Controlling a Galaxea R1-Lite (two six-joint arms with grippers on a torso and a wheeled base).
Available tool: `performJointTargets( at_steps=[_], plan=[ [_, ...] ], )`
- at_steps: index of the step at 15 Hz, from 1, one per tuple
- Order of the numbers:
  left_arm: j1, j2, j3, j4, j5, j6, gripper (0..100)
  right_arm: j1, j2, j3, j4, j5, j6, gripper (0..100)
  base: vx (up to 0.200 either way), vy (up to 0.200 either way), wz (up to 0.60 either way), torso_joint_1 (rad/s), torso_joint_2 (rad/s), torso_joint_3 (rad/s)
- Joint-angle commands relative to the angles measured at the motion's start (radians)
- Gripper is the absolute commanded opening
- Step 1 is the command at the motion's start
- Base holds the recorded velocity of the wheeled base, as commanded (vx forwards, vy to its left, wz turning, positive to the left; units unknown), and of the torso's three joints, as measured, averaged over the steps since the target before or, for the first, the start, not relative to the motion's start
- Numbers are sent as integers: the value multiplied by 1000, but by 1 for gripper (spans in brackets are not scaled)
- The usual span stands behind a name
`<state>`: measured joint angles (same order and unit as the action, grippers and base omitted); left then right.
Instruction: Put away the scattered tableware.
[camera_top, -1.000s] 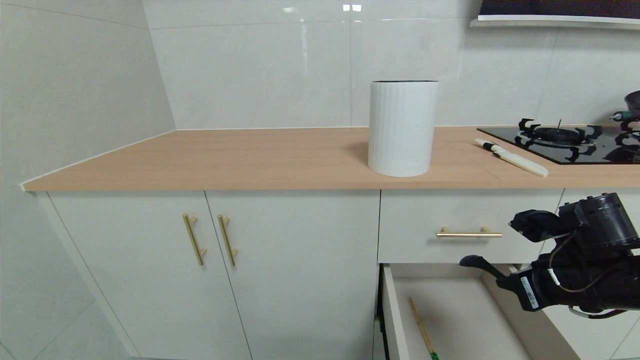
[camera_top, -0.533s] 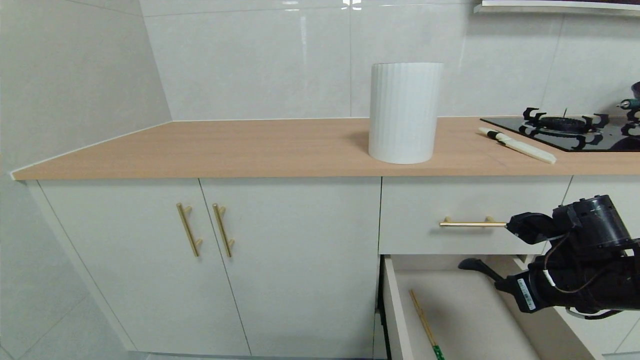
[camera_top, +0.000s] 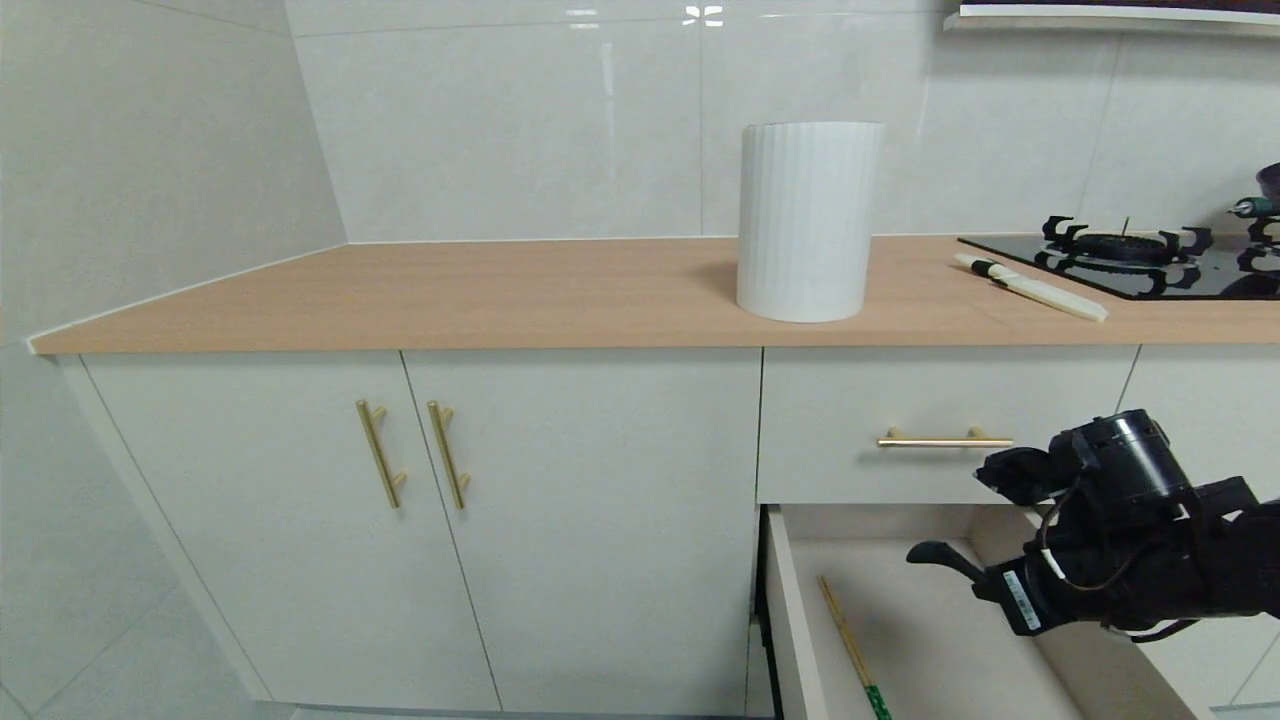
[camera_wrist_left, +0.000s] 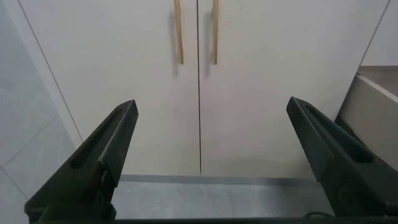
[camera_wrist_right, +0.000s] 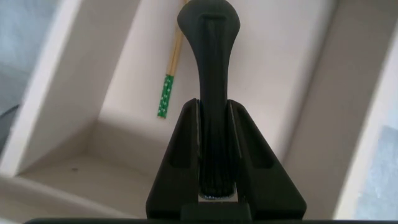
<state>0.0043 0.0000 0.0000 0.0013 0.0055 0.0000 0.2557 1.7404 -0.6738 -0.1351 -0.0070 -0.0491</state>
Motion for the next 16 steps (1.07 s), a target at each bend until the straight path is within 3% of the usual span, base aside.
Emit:
performJointTargets(
  at_steps=[1, 3, 8, 16],
  plan=[
    [0, 0, 0, 0, 1, 0, 100, -9, 165, -36, -40, -10, 31, 0, 0, 0, 0, 0, 0, 0],
    [0, 0, 0, 0, 1, 0, 100, -10, 286, -55, -106, -28, 94, 0, 0, 0, 0, 0, 0, 0],
    [0, 0, 0, 0, 1, 0, 100, -12, 492, -58, -270, -157, 97, 0, 0, 0, 0, 0, 0, 0],
    [0, 0, 0, 0, 1, 0, 100, -16, 617, -115, -281, -172, 97, 0, 0, 0, 0, 0, 0, 0]
  ],
)
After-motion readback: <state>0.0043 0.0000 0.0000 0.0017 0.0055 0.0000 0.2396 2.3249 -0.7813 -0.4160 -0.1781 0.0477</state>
